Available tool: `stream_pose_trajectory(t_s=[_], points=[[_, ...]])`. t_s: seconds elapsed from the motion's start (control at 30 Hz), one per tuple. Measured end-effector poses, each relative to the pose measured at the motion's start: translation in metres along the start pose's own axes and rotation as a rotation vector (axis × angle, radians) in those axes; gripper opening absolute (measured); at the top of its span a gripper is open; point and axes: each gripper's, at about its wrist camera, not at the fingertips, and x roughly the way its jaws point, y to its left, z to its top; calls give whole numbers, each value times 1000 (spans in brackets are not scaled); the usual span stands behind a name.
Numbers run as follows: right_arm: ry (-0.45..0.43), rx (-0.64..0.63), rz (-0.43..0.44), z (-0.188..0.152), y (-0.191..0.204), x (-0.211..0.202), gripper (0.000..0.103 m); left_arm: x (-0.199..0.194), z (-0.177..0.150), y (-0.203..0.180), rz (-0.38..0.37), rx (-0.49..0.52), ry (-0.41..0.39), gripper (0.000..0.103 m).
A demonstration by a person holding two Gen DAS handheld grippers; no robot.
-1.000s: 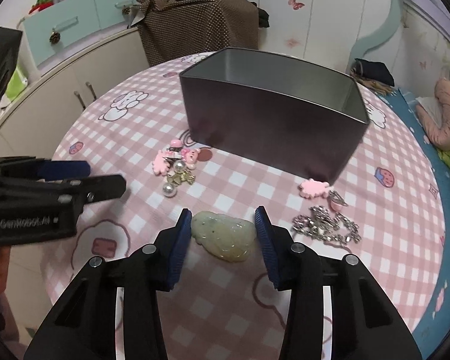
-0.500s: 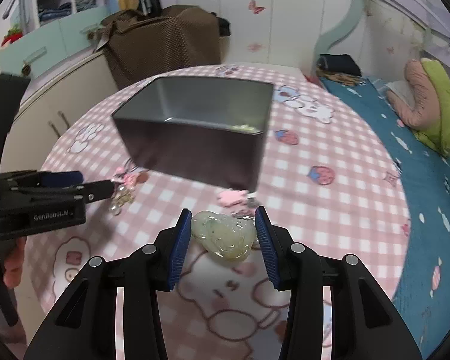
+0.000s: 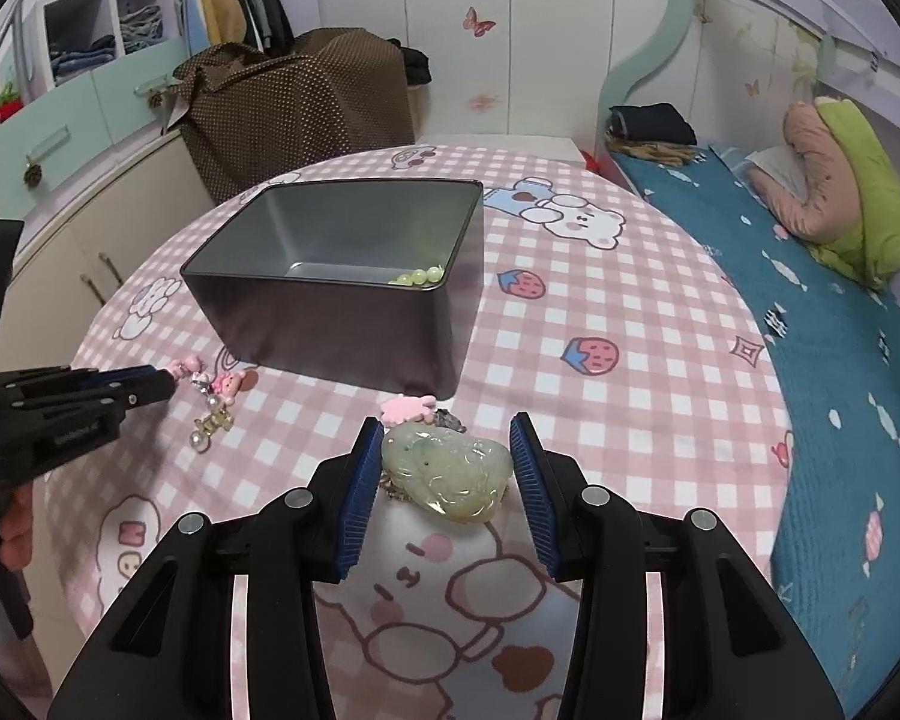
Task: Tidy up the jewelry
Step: 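Lower the jade pendant and pink charm into the tin and open both grippers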
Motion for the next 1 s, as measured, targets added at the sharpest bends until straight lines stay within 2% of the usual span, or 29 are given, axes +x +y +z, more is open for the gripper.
stream_pose_trajectory(t_s=[0.4, 0.8, 1.0], points=[[-51, 2, -3, 7, -3, -15, 43, -29, 4, -9, -13, -12, -69, 14], [-149, -20, 5, 38, 2, -34, 43, -52, 33, -22, -47, -11, -159, 14], [-165, -24, 19, 56, 6, -27, 43, -61, 47, -34, -73, 6, -197, 14]])
